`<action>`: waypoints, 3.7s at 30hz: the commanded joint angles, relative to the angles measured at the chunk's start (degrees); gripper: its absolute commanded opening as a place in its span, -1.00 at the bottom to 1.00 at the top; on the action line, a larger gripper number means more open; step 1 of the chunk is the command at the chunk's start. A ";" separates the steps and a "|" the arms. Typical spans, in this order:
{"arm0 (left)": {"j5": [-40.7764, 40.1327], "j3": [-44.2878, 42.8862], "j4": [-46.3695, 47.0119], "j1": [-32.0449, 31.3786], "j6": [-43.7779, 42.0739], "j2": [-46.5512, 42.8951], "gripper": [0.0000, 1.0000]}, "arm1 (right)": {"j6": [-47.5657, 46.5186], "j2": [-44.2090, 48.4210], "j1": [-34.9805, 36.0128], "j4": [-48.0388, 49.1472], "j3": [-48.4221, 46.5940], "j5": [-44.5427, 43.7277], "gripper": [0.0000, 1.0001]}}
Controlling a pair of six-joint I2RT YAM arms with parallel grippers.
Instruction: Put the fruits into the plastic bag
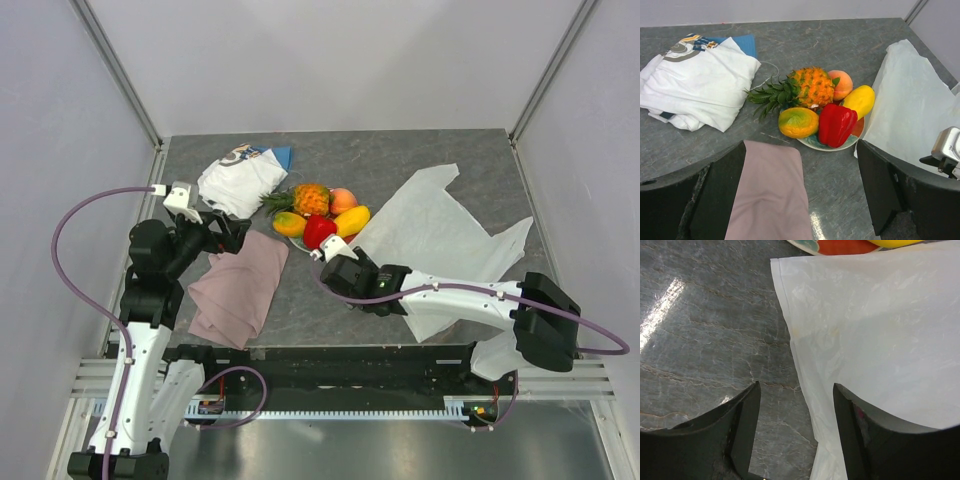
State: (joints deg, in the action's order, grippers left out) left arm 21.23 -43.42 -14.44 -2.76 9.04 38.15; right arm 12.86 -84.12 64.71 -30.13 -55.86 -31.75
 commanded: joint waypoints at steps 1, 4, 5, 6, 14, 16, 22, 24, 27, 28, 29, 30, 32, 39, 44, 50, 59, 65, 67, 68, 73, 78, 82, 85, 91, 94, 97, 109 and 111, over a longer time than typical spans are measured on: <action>1.44 -0.09 2.13 -0.49 -0.60 0.08 0.98 | 2.26 -0.17 -0.02 0.69 0.13 -0.42 0.35; 1.97 -0.09 2.31 -0.75 0.01 0.26 0.98 | 1.99 -1.22 -0.19 1.04 0.92 -0.16 0.32; 2.32 -0.09 2.39 -0.84 0.28 0.34 0.98 | 1.99 -2.01 -0.28 1.21 1.18 0.89 0.32; 2.58 0.00 2.40 -0.93 0.45 0.34 0.98 | 2.16 -2.45 -0.46 1.56 1.62 1.07 0.32; 4.08 0.70 2.39 -1.54 3.44 0.52 0.96 | 4.01 -4.56 -2.74 2.71 3.73 1.16 0.23; 4.69 1.23 2.31 -1.63 4.23 0.61 0.94 | 4.45 -4.91 -3.71 3.06 4.17 1.42 0.22; 5.74 2.55 2.13 -2.07 6.16 -0.36 0.91 | 4.71 -6.23 -5.64 4.11 5.23 4.06 0.12; 6.19 3.25 2.22 -2.42 7.31 -0.45 0.90 | 4.98 -6.50 -6.17 4.20 5.58 4.50 0.05; 7.41 4.13 2.13 -2.60 7.31 -0.80 0.83 | 5.59 -6.32 -7.40 4.29 6.11 5.64 -0.11; 7.59 4.22 2.04 -2.60 7.14 -0.80 0.82 | 5.77 -6.15 -7.84 4.46 6.46 6.34 -0.15; 7.59 4.22 1.96 -2.60 7.13 -1.06 0.81 | 5.86 -5.89 -8.54 4.47 6.63 6.87 -0.18; 8.03 4.13 1.78 -2.68 7.40 -1.15 0.80 | 5.86 -5.54 -8.98 4.55 6.81 7.40 -0.26; 8.82 3.70 1.78 -2.68 8.44 -1.06 0.80 | 6.03 -5.27 -9.77 4.64 7.25 8.19 -0.39; 11.80 4.39 3.36 -3.83 15.91 -0.89 0.79 | 5.42 0.78 -10.22 1.92 4.62 8.63 -1.00; 13.83 7.55 10.45 -5.40 24.07 -0.53 0.77 | 5.15 8.60 -10.22 -3.27 -2.85 8.37 -1.00; 15.33 11.86 22.60 -10.14 33.83 3.33 0.79 | 7.96 12.57 -9.08 -1.96 -7.16 11.00 -1.00; 11.29 16.26 35.35 -19.20 39.13 9.65 0.99 | 13.24 9.06 -2.58 8.59 -5.67 12.76 -1.00; 9.62 15.65 36.06 -21.23 37.02 15.54 0.99 | 14.12 8.44 -0.11 12.37 -5.93 13.20 -1.00; 9.79 15.73 35.97 -21.32 36.58 17.56 0.99 | 14.29 8.44 0.33 13.34 -5.84 13.81 -1.00; 9.88 15.73 35.97 -21.49 36.58 18.09 0.99 | 14.21 8.27 0.68 13.69 -5.76 14.17 -1.00; 9.79 16.52 39.21 -22.02 37.97 20.91 0.99 | 13.59 6.95 2.35 16.50 -5.32 16.27 -1.00; 10.14 17.05 44.22 -22.28 38.95 23.10 0.93 | 13.33 5.10 3.23 17.56 -5.49 17.68 -1.00; 13.65 15.92 45.56 -22.20 37.65 26.09 -0.11 | 12.71 5.72 3.23 17.65 -5.58 18.65 -0.62; 13.05 13.36 37.40 -22.28 31.95 25.49 -0.97 | 12.45 9.05 1.75 15.02 -5.58 15.32 0.29; 6.81 11.34 23.86 -21.50 22.08 20.65 -0.97 | 14.38 20.03 -15.44 13.70 1.18 20.93 0.82; 5.49 11.60 22.26 -21.23 20.76 19.42 -0.97 | 14.65 21.45 -23.28 11.15 3.82 22.52 0.90; 4.17 11.43 19.89 -20.88 19.35 19.42 -0.97 | 15.35 21.80 -29.61 8.60 6.28 23.74 0.96; 2.94 11.08 18.57 -19.82 18.56 18.89 -0.97 | 13.15 18.64 -45.63 11.32 16.92 37.55 0.94; 2.94 10.99 18.57 -19.56 18.56 18.98 -0.97 | 12.28 17.50 -46.25 11.76 18.15 39.56 0.91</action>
State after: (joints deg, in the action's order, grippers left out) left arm 25.41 -30.06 3.88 -22.92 30.28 57.95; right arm 26.76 -65.23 19.73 -20.84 -39.29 2.13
